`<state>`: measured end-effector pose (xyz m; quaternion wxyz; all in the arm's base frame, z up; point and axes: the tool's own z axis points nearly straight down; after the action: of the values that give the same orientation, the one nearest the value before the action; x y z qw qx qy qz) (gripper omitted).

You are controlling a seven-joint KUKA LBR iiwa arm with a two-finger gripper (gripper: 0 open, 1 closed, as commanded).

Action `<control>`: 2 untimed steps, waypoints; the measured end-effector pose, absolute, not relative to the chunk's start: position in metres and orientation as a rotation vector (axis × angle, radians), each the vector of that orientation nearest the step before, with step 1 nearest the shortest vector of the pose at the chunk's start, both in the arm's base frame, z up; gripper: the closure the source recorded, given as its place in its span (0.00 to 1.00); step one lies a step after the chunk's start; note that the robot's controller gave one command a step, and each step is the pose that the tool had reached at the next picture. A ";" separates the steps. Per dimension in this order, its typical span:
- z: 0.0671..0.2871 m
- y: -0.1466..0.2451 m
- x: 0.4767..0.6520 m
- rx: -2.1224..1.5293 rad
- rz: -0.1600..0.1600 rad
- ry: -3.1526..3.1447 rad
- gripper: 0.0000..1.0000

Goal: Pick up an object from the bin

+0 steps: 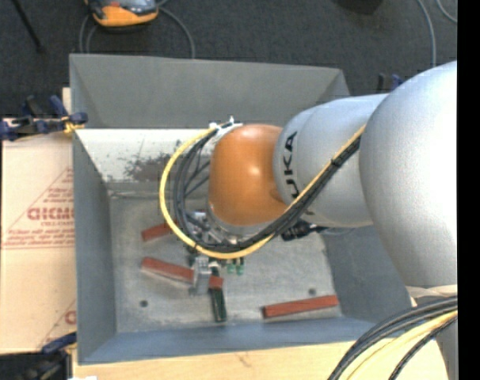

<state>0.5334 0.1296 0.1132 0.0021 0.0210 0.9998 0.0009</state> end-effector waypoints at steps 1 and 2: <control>0.071 0.120 0.525 0.304 0.005 3.120 0.00; 0.075 0.114 0.534 0.333 0.011 3.103 1.00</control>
Offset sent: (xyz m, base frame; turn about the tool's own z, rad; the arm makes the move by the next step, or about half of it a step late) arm -0.0056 -0.0165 -0.0432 0.1688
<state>0.5337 0.1137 0.0753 0.0102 0.1065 0.9943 0.0035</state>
